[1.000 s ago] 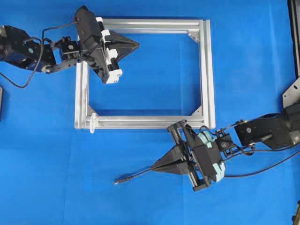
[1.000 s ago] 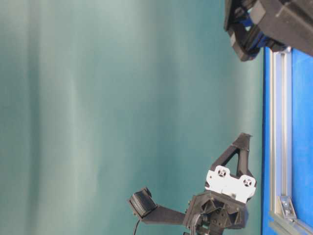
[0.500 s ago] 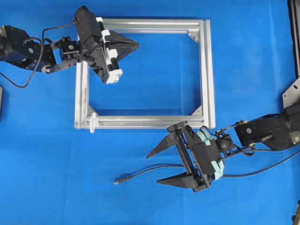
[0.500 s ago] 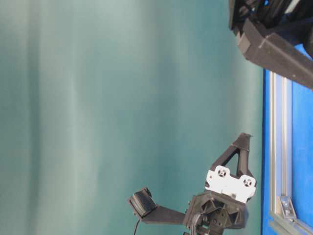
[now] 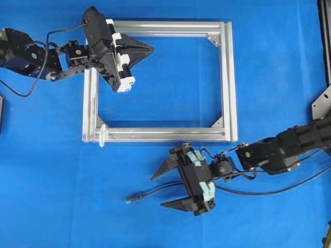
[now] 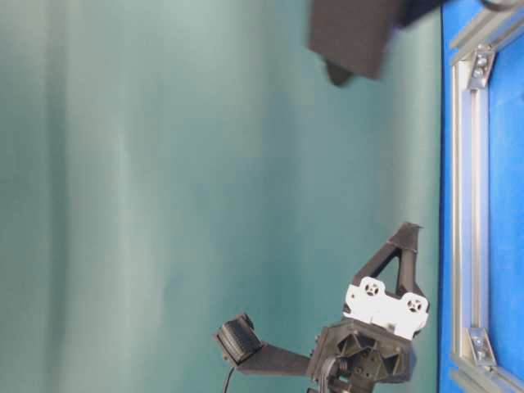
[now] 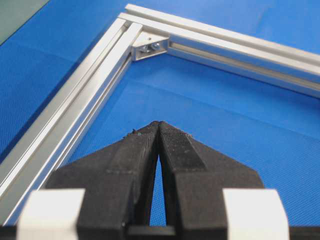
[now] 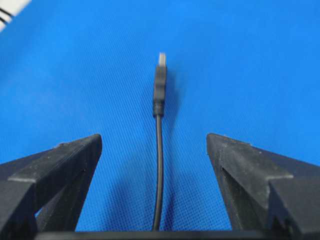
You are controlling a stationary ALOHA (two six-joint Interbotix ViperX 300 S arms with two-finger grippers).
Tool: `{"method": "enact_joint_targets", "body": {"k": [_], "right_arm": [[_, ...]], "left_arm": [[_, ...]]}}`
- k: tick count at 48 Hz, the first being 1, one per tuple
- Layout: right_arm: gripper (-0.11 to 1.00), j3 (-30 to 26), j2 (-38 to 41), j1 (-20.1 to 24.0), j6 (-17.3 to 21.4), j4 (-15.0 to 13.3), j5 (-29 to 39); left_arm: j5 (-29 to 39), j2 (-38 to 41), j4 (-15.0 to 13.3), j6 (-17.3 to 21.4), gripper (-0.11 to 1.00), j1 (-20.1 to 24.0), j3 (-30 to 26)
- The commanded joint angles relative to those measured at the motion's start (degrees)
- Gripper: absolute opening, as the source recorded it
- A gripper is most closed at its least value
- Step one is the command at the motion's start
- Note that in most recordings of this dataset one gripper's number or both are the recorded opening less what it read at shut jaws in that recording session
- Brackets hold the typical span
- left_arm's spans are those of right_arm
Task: Insert the wire through the string loop located on the left side.
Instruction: 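Lower the right gripper and close it on the cable behind the plug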
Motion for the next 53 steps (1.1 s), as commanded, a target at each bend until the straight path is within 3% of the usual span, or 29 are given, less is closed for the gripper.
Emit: {"method": "enact_joint_targets", "body": {"k": [1, 11, 19, 22, 30, 35, 53], "right_arm": [[0.91, -1.6, 0.2, 0.3, 0.1, 0.4, -0.3], [0.9, -1.8, 0.5, 0.3, 0.1, 0.4, -0.5], [0.81, -1.9, 0.5, 0.3, 0.1, 0.4, -0.3], [0.67, -1.9, 0.6, 0.3, -0.1, 0.4, -0.2], [0.18, -2.0, 0.6, 0.3, -0.4, 0.2, -0.3], [0.01, -1.9, 0.6, 0.3, -0.4, 0.2, -0.3], [0.0, -1.8, -0.1, 0.4, 0.1, 0.2, -0.1]], "left_arm": [[-0.3, -1.6, 0.2, -0.1, 0.0, 0.0, -0.7], [-0.2, -1.6, 0.2, -0.1, 0.0, 0.0, -0.6], [-0.3, -1.7, 0.2, -0.1, 0.0, 0.0, -0.6], [-0.3, -1.7, 0.2, -0.1, 0.0, 0.0, -0.6], [-0.3, -1.7, 0.2, -0.1, 0.0, 0.0, -0.6], [-0.3, -1.7, 0.1, -0.1, 0.0, 0.0, -0.6], [-0.1, -1.7, 0.2, -0.2, 0.0, 0.0, -0.6]]}}
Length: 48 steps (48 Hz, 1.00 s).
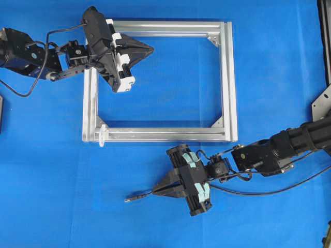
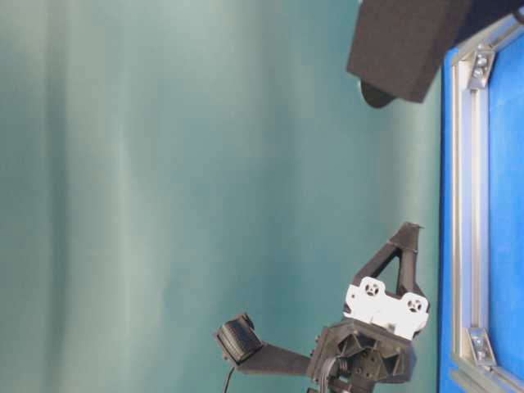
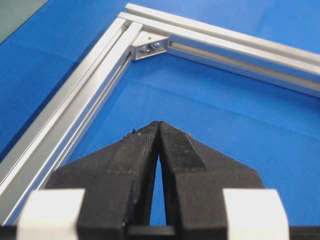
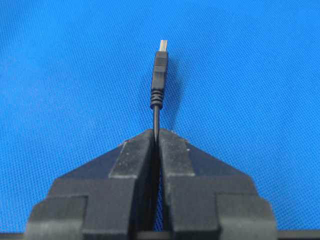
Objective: Insert the wire through the string loop located on the left side.
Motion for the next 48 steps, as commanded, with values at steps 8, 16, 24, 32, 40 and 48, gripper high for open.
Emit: {"method": "enact_joint_targets", "body": {"k": [8, 16, 24, 32, 40, 48], "right_arm": [[0.0, 0.0, -5.4, 0.8, 0.1, -0.1, 2.4], [0.0, 0.0, -9.8, 0.9, 0.1, 0.0, 7.4], [0.0, -0.1, -12.1, 0.9, 0.0, 0.0, 9.9], [0.0, 0.0, -12.1, 0.9, 0.0, 0.2, 10.1], [0.0, 0.1, -12.1, 0.9, 0.0, 0.1, 10.2], [0.0, 0.1, -12.1, 0.9, 0.0, 0.2, 10.4]], "left_arm": [[-0.2, -1.6, 0.1, -0.1, 0.0, 0.0, -0.5], [-0.2, -1.6, 0.0, -0.1, 0.0, 0.0, -0.5], [-0.1, -1.7, 0.1, -0.1, 0.0, 0.0, -0.4], [-0.1, -1.7, 0.1, -0.1, 0.0, 0.0, -0.4], [-0.2, -1.6, 0.1, -0.2, 0.0, 0.0, -0.4], [-0.1, -1.7, 0.1, -0.2, 0.0, 0.0, -0.4]]}}
